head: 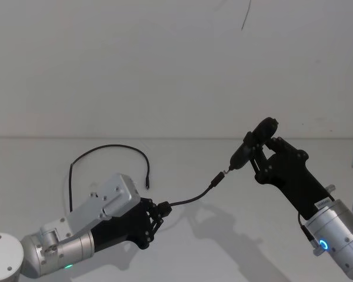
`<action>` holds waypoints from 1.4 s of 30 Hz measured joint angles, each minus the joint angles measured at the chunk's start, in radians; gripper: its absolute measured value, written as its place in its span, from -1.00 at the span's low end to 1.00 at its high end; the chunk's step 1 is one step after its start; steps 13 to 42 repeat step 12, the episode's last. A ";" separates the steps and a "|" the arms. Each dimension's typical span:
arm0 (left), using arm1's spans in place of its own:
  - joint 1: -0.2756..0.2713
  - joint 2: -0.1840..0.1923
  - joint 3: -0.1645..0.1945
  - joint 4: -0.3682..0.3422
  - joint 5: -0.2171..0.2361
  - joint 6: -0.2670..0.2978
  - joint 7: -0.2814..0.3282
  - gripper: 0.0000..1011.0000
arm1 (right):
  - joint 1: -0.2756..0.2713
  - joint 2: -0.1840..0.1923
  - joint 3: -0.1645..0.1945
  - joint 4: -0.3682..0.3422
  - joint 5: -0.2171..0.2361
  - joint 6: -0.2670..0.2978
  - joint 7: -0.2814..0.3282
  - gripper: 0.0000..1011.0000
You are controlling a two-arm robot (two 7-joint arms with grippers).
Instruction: Pick up the data cable with the one hand.
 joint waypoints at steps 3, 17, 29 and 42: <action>0.000 0.000 0.000 0.000 0.000 0.000 0.000 -0.92 | 0.000 0.000 0.000 -0.001 0.000 0.000 0.000 -0.48; 0.000 0.000 0.000 0.000 0.000 0.000 0.000 -0.92 | -0.001 0.001 -0.001 -0.001 0.000 0.001 0.001 -0.48; 0.000 0.000 0.000 0.000 0.000 0.000 0.000 -0.92 | -0.001 0.001 -0.001 -0.001 0.000 0.001 0.001 -0.48; 0.000 0.000 0.000 0.000 0.000 0.000 0.000 -0.92 | -0.001 0.001 -0.001 -0.001 0.000 0.001 0.001 -0.48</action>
